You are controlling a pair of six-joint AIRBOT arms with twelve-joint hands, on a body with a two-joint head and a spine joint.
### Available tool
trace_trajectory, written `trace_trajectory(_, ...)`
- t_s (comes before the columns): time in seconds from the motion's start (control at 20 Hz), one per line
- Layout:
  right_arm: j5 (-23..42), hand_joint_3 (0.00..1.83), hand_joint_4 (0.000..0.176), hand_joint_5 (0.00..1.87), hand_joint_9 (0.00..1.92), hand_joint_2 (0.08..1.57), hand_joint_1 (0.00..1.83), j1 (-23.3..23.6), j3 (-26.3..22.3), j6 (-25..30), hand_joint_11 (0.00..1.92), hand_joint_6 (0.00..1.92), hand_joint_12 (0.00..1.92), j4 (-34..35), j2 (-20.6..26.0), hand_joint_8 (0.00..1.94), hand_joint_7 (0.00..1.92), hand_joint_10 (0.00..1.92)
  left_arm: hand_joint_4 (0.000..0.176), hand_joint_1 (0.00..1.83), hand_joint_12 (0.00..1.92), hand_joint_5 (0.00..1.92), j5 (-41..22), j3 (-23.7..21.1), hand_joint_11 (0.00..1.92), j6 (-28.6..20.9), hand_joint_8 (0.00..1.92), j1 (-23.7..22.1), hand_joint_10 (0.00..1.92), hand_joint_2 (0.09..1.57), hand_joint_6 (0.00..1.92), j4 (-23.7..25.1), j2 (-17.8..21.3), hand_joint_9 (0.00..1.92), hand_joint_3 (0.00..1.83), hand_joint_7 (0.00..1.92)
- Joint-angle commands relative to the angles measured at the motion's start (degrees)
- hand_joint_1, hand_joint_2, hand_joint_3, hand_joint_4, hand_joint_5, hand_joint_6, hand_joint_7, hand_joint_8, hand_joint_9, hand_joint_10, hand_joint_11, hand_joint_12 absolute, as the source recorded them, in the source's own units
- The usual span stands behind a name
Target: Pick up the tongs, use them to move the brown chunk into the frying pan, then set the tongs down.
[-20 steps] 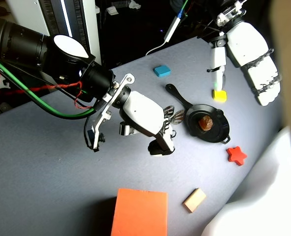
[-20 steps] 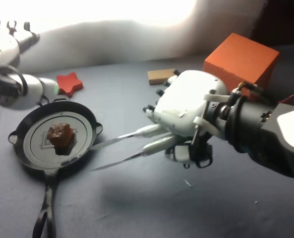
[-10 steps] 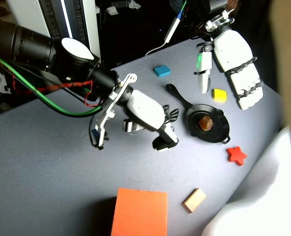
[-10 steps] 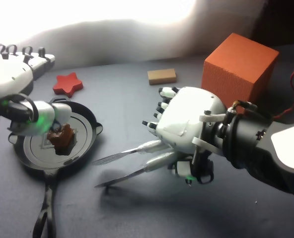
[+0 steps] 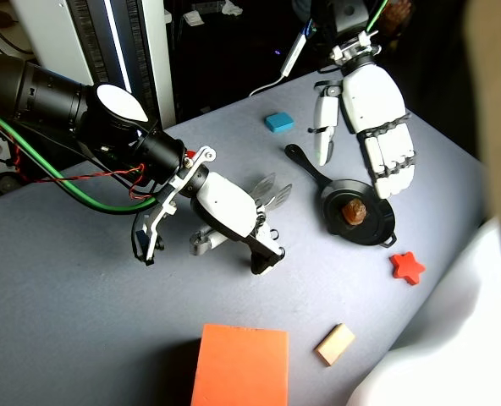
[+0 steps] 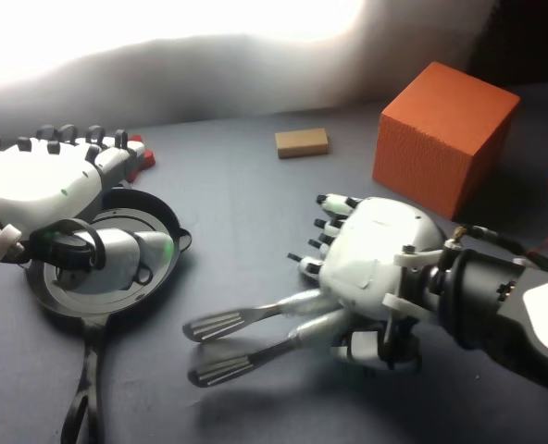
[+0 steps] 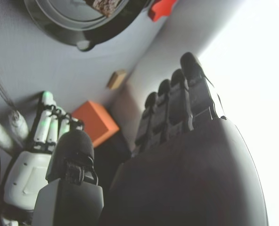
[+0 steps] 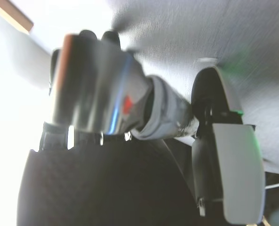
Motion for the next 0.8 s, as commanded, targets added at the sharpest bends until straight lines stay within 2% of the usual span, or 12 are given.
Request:
trace_trajectory(0.0,-1.99,0.00,0.000,0.09,0.15,1.13,0.08,-0.38,-0.07,-0.19,0.00,0.03,0.61,-1.96,0.38,0.01,0.20,0.20,0.009,0.11,0.20,0.00,-3.31,-0.11,0.00,-0.06,0.00,-0.44,0.00,1.31,0.00,3.38,-0.25,0.02,0.00,0.02)
trace_trajectory(0.05,-2.15,0.00,0.000,0.03,0.11,1.09,0.08,-0.51,-0.21,-0.19,0.00,0.01,0.40,-1.96,0.62,0.00,0.13,0.11,0.003,0.08,0.22,0.00,-3.35,-0.20,0.00,-0.06,0.00,-0.44,0.00,1.32,0.00,3.38,-0.54,0.01,0.00,0.02)
trace_trajectory(0.1,-2.28,0.00,0.000,0.01,0.05,1.05,0.08,-0.63,-0.46,-0.19,0.00,0.00,0.11,-1.96,0.97,0.01,0.04,0.06,0.000,0.22,0.21,0.03,-3.60,-0.46,0.00,-0.06,0.01,-0.45,0.01,1.30,0.01,3.38,-0.90,0.03,0.00,0.05)
trace_trajectory(0.15,-2.41,0.00,0.000,0.00,0.02,1.03,0.09,-0.68,-0.82,-0.19,0.00,0.00,0.02,-1.96,1.30,0.00,0.01,0.04,0.003,0.23,0.24,0.03,-4.02,-0.78,0.00,-0.05,0.01,-0.45,0.01,1.30,0.01,3.38,-1.11,0.05,0.00,0.06)
trace_trajectory(0.5,-3.19,0.00,0.000,0.00,0.05,1.03,0.06,0.10,-6.92,0.30,0.00,0.00,0.00,-1.94,6.79,0.01,0.04,0.04,0.004,0.23,0.43,0.04,-5.80,-2.91,0.00,0.25,0.00,-0.82,0.00,1.28,0.00,3.36,-2.28,0.08,0.00,0.07)
trace_trajectory(0.55,-3.34,0.00,0.000,0.01,0.08,1.04,0.05,0.38,-7.83,0.55,0.04,0.00,0.02,-1.94,7.80,0.02,0.07,0.05,0.007,0.21,0.49,0.05,-5.93,-3.14,0.00,0.49,0.01,-0.97,0.01,1.28,0.01,3.35,-2.33,0.10,0.00,0.10)
trace_trajectory(0.6,-3.73,0.00,0.000,0.04,0.18,1.06,0.03,0.85,-8.54,0.86,0.01,0.00,0.29,-1.94,8.69,0.02,0.15,0.01,0.012,0.15,0.50,0.07,-5.98,-3.29,0.00,0.57,0.01,-1.02,0.01,1.30,0.01,3.33,-2.40,0.11,0.01,0.11)
trace_trajectory(0.65,-3.86,0.00,0.000,0.06,0.23,1.08,0.02,1.57,-9.16,1.50,0.00,0.01,0.42,-1.75,9.72,0.02,0.21,0.01,0.011,0.16,0.50,0.09,-6.01,-3.41,0.00,0.73,0.01,-1.02,0.01,1.30,0.01,3.01,-2.49,0.11,0.01,0.12)
trace_trajectory(0.7,-3.35,0.01,0.000,0.11,0.29,1.10,0.01,3.37,-10.39,0.68,0.00,0.02,0.62,2.58,11.64,0.03,0.28,0.03,0.001,0.18,0.50,0.09,-6.01,-3.56,0.00,1.09,0.00,-1.03,0.01,1.30,0.01,2.61,-2.64,0.11,0.01,0.12)
trace_trajectory(0.75,-2.50,0.01,0.000,0.19,0.35,1.12,0.01,5.20,-11.46,-1.37,0.00,0.05,0.80,8.95,13.57,0.05,0.36,0.06,0.005,0.20,0.53,0.11,-6.18,-3.63,0.00,1.16,0.01,-1.03,0.01,1.30,0.01,2.46,-2.77,0.13,0.00,0.14)
